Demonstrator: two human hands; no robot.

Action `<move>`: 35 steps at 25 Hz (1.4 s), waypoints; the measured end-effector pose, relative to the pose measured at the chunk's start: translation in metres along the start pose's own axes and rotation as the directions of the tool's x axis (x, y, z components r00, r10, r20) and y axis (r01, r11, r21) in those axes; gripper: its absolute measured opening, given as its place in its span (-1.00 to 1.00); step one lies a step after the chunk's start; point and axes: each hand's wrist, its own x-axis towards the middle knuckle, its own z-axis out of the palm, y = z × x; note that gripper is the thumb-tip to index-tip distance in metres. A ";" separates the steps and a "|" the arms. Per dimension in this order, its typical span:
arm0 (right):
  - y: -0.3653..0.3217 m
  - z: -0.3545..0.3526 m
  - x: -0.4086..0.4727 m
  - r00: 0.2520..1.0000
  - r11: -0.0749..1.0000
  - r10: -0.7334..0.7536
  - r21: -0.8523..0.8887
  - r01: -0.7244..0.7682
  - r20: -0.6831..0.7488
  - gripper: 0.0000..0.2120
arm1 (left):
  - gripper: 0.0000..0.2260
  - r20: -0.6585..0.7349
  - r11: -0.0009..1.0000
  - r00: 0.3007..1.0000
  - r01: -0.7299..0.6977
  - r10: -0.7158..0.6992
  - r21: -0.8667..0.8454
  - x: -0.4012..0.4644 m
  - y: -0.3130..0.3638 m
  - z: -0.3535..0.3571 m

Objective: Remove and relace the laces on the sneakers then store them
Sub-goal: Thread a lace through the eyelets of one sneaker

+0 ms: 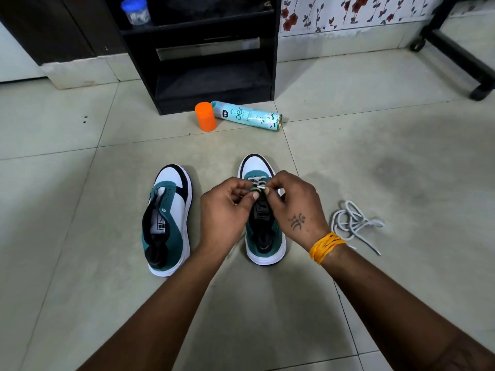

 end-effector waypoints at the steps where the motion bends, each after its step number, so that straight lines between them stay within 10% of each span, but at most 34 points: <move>1: 0.002 -0.001 0.001 0.999 0.999 0.036 0.001 -0.036 -0.012 -0.97 | -0.87 0.008 0.997 1.000 0.013 -0.013 0.072 -0.001 -0.004 0.000; 6: 0.002 0.002 0.003 0.997 0.997 0.073 0.005 -0.073 0.039 -0.90 | -0.92 -0.005 0.973 0.999 0.048 -0.049 0.227 -0.004 -0.014 0.003; 12: -0.003 0.014 0.000 0.993 0.981 -0.103 -0.157 0.110 0.058 -0.96 | -0.96 0.034 0.903 0.919 0.392 -0.393 -0.175 0.005 -0.015 0.000; 23: 0.002 0.029 -0.009 0.999 0.996 -0.045 -0.076 0.042 -0.031 -0.95 | -0.85 0.116 0.910 0.927 0.373 -0.357 -0.183 0.005 -0.015 -0.007; 30: 0.004 0.027 -0.025 0.993 0.995 0.068 -0.067 -0.075 -0.101 -0.85 | -0.90 0.054 0.971 0.986 0.143 -0.156 0.192 0.013 -0.029 -0.011; 33: 0.010 0.023 -0.036 0.969 0.968 0.220 -0.095 -0.231 -0.112 -0.72 | -0.90 0.246 0.637 0.929 -0.015 -0.276 0.771 0.013 -0.034 -0.022; 35: 0.011 0.022 -0.038 0.959 0.958 0.262 -0.088 -0.272 -0.108 -0.70 | -0.88 0.294 0.546 0.868 -0.031 -0.401 0.837 0.010 -0.034 -0.028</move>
